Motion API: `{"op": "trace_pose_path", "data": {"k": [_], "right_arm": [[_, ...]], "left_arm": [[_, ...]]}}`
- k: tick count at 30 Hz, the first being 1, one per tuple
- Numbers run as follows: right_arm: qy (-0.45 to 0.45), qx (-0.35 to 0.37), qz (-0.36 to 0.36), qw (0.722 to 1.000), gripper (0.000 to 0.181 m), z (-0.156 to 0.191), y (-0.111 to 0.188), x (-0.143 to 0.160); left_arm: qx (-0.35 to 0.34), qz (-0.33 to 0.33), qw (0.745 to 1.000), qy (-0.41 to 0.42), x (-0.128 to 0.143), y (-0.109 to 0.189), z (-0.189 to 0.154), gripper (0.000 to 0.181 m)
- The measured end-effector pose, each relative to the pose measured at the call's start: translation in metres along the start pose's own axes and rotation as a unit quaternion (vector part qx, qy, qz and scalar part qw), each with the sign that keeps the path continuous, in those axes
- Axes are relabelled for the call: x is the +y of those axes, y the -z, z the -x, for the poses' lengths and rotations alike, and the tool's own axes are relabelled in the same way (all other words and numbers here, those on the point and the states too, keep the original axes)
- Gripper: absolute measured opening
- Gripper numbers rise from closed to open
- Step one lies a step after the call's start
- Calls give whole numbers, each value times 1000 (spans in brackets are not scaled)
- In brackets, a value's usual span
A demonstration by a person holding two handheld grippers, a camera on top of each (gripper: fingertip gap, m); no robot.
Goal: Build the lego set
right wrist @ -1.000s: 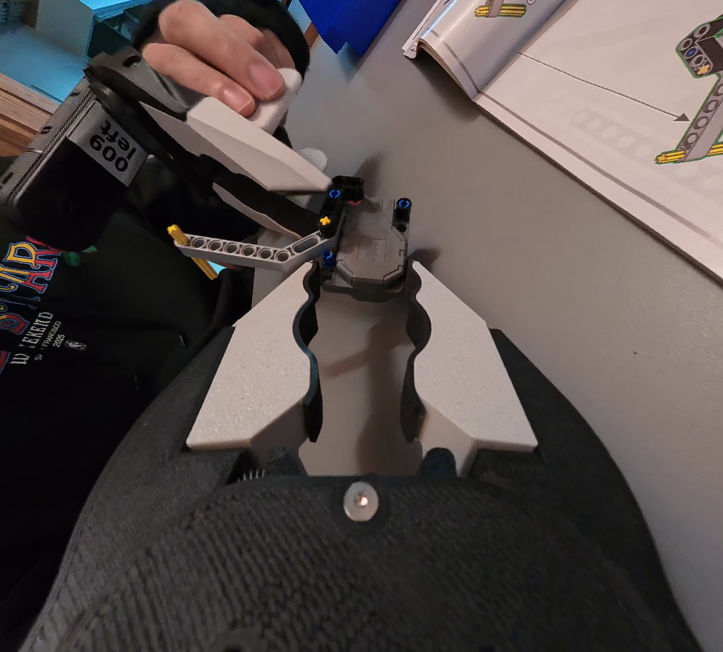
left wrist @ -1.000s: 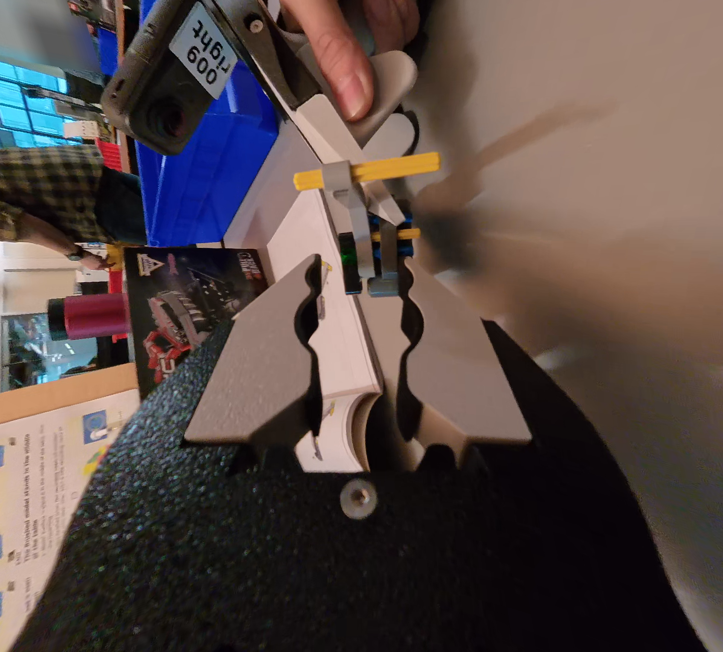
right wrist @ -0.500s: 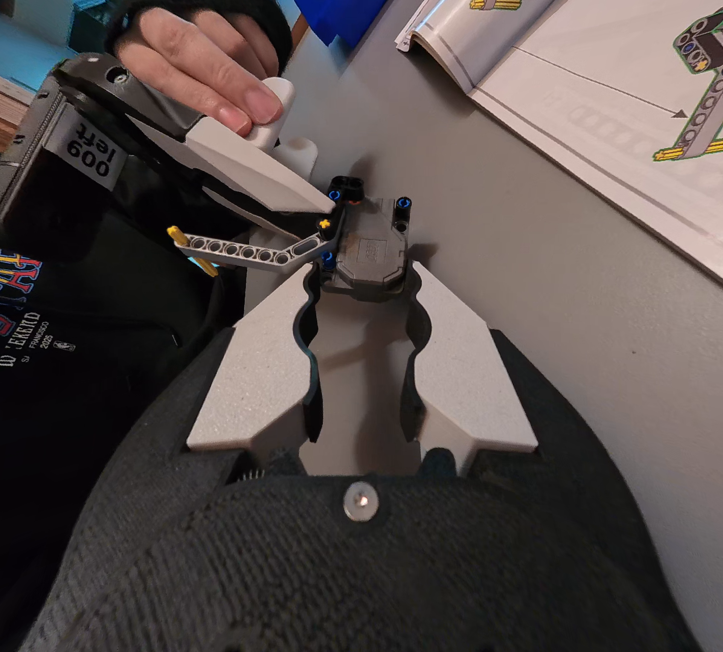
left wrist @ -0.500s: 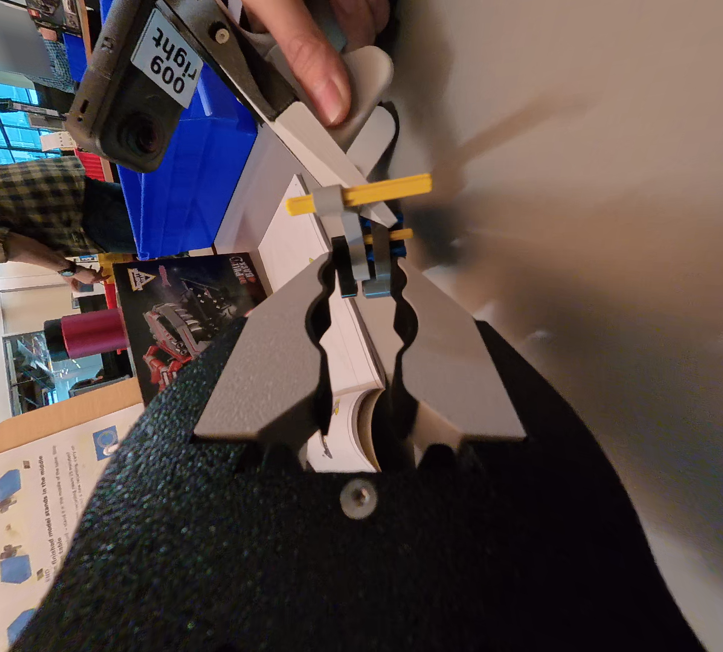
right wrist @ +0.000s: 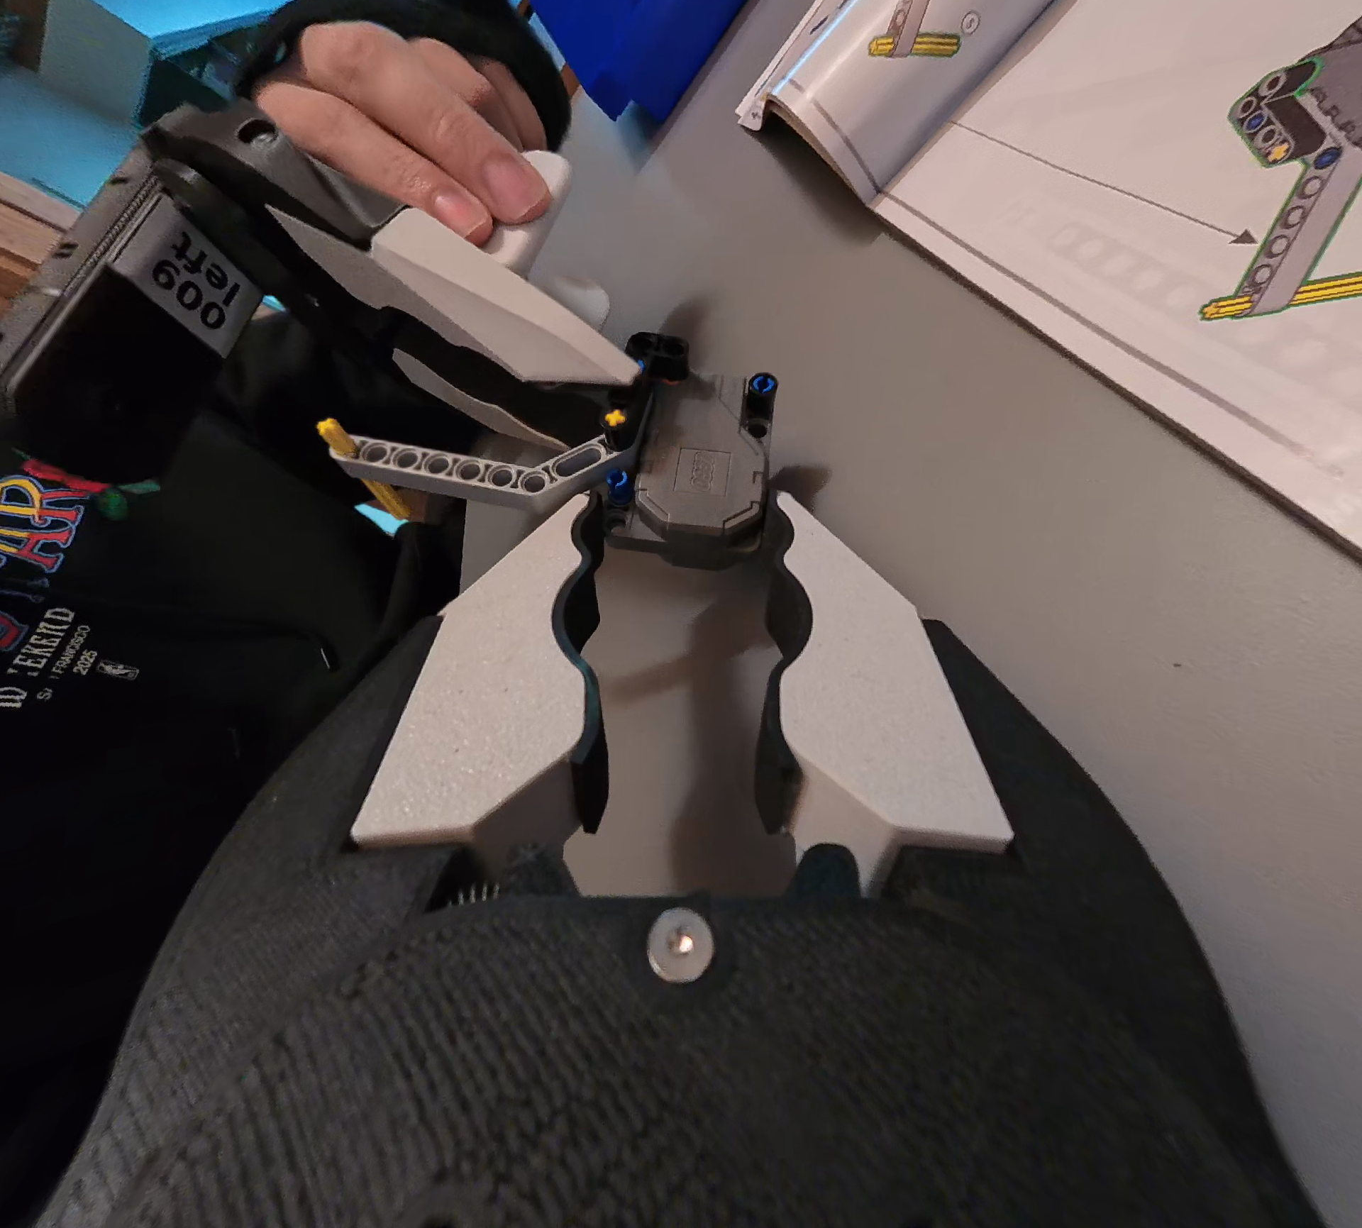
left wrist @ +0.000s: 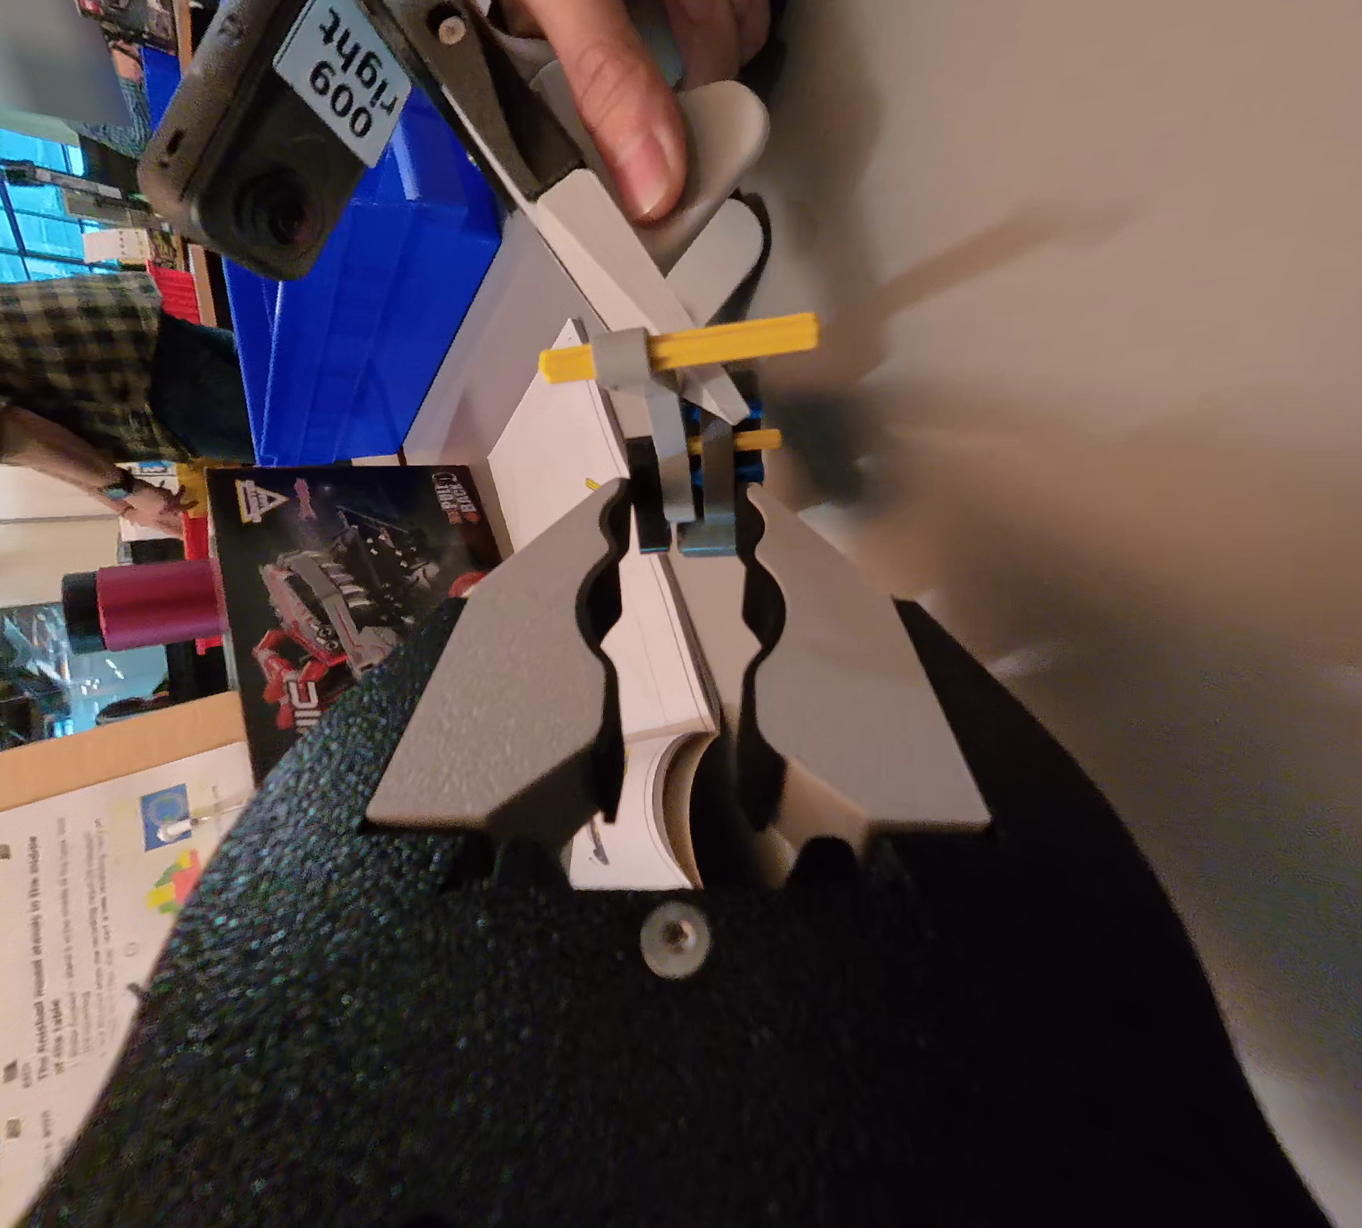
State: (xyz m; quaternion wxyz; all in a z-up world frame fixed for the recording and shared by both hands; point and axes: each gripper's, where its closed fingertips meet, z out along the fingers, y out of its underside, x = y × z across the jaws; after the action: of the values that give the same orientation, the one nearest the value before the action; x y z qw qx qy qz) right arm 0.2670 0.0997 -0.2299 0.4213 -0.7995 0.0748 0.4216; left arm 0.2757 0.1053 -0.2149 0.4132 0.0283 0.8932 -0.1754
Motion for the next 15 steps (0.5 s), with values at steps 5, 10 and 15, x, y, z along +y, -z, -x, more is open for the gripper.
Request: {"op": "trace_pose_path", "data": {"k": [5, 10, 15], "right_arm": [[0, -4, -8, 1000, 41, 1, 1, -2], [-3, -6, -7, 1000, 41, 1, 0, -2], [-3, -16, 0, 1000, 42, 4, -3, 0]], "left_arm": [[12, -11, 998, 55, 4, 12, 6, 39], [35, -60, 988, 134, -9, 13, 8, 35], [66, -87, 974, 200, -15, 9, 6, 32]]}}
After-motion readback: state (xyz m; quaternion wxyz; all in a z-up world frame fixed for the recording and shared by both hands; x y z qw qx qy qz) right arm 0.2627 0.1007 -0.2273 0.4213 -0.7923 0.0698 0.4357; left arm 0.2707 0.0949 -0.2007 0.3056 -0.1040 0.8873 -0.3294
